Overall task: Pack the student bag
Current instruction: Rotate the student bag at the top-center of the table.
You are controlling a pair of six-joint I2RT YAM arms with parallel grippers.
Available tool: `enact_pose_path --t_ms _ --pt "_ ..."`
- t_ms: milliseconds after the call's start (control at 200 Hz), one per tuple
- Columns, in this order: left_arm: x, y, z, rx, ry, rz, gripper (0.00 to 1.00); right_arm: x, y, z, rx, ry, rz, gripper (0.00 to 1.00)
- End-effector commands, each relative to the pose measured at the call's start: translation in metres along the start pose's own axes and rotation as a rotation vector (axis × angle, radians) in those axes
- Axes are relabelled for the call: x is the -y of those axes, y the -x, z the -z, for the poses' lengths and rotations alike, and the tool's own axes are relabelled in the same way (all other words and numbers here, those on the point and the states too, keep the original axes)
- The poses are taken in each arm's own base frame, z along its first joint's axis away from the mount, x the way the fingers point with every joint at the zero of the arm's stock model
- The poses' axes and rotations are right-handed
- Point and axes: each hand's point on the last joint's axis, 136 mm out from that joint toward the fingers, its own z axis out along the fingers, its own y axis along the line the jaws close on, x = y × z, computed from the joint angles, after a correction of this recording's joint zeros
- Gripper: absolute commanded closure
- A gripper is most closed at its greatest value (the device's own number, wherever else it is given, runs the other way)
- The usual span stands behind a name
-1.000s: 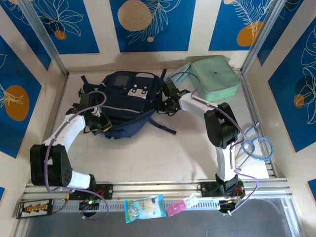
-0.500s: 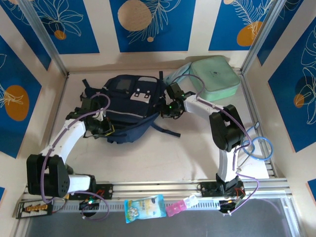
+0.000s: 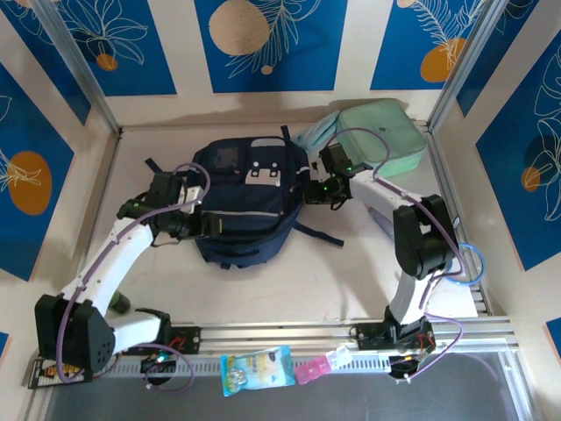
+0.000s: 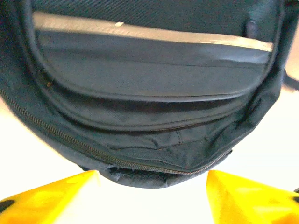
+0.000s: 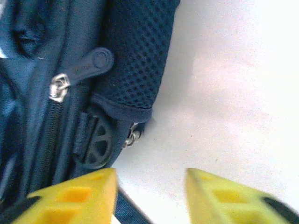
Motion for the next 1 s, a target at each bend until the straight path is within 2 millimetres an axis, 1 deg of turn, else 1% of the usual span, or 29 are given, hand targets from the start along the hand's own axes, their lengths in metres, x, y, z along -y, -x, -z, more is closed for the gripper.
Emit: enact_pose_path --t_ms 0,95,180,285,410,505,595,640,730,870,990 --pt "0.016 0.012 0.005 0.017 0.005 -0.155 0.26 -0.015 0.012 0.029 0.089 0.056 -0.006 0.45" --pt "0.031 0.029 0.005 0.059 0.028 -0.301 0.14 -0.013 0.021 0.052 0.17 0.067 -0.056 0.36" --pt "0.042 0.041 0.001 0.084 0.053 -0.445 0.07 -0.009 0.027 0.07 0.226 0.086 -0.111 0.32" --pt "0.051 0.053 -0.005 0.071 0.084 -0.601 0.03 -0.002 0.026 0.084 0.269 0.125 -0.183 0.28" --pt "0.062 0.059 -0.018 0.032 0.074 -0.746 0.0 -0.001 0.02 0.089 0.286 0.204 -0.238 0.22" --pt "0.065 0.056 -0.033 -0.013 0.063 -0.827 0.0 -0.007 0.017 0.091 0.272 0.266 -0.233 0.19" --pt "0.063 0.051 -0.049 -0.065 0.06 -0.89 0.0 -0.003 0.016 0.092 0.286 0.25 -0.251 0.18" --pt "0.065 0.048 -0.056 -0.089 0.053 -0.919 0.0 -0.002 0.015 0.092 0.288 0.247 -0.259 0.17" --pt "0.068 0.042 -0.067 -0.148 0.036 -0.98 0.03 -0.001 0.015 0.093 0.29 0.247 -0.265 0.17" --pt "0.055 0.042 -0.082 -0.198 0.089 -1.019 0.11 0.002 0.013 0.094 0.292 0.242 -0.279 0.17" --pt "0.046 0.039 -0.093 -0.249 0.138 -1.048 0.13 0.004 0.012 0.092 0.286 0.243 -0.298 0.18"
